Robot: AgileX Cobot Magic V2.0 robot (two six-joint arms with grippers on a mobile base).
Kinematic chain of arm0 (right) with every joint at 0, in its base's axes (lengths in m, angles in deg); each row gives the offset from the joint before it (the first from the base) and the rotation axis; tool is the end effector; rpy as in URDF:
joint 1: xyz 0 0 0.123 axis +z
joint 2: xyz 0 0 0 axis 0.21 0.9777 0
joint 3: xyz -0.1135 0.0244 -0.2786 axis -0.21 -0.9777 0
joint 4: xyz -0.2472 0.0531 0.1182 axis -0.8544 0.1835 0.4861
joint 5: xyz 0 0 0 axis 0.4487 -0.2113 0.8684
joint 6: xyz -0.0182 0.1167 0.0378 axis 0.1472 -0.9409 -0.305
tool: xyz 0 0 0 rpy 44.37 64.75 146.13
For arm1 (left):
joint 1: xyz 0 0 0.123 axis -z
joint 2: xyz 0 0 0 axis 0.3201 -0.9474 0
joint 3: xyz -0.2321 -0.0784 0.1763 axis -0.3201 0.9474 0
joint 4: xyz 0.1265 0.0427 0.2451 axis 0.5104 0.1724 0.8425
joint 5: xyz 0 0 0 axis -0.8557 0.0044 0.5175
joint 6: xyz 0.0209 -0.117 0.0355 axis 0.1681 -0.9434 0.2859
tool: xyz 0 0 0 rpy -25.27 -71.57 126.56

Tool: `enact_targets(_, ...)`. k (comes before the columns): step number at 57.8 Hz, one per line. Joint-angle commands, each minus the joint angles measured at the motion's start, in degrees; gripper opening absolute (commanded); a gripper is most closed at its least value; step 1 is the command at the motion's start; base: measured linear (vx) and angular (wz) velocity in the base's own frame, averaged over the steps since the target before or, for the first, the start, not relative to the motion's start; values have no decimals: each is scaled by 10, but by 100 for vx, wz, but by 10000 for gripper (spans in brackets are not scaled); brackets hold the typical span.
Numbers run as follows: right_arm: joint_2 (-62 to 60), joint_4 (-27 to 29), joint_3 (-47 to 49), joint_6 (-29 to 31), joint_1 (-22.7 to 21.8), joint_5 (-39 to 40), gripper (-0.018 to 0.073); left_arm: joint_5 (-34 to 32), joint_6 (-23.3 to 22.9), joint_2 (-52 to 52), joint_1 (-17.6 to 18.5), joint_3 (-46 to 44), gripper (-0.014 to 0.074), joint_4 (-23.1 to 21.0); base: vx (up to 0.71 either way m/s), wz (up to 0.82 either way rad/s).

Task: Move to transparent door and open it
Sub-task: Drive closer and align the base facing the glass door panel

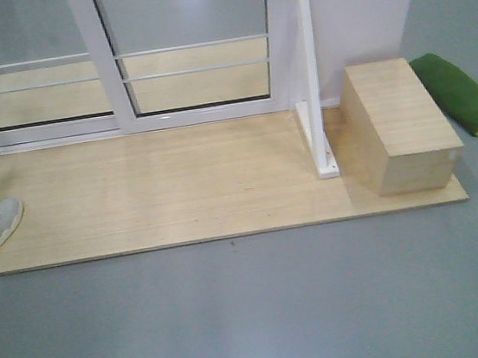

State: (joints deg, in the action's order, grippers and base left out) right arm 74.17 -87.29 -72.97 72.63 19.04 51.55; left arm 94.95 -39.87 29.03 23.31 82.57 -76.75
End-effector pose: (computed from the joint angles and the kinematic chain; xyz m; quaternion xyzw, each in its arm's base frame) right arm 0.0990 0.0103 0.1790 0.0097 0.7553 0.0783 0.6506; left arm 0.0982 -0.0096 0.1739 0.0225 0.7686 -0.0413 0.6381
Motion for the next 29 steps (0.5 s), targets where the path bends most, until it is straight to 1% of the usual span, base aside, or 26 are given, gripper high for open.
enact_targets(1,-9,-4,-1,3,-2,45,-4,-43,-3,2,0,5,3,-4,48,53)
enact_targets(16,-9,-4,-1,3,-2,49,-4,-43,-3,2,0,5,3,-4,47,44)
enact_targets(29,-9,-4,-1,3,-2,49,-4,-43,-3,2,0,5,3,-4,49,23)
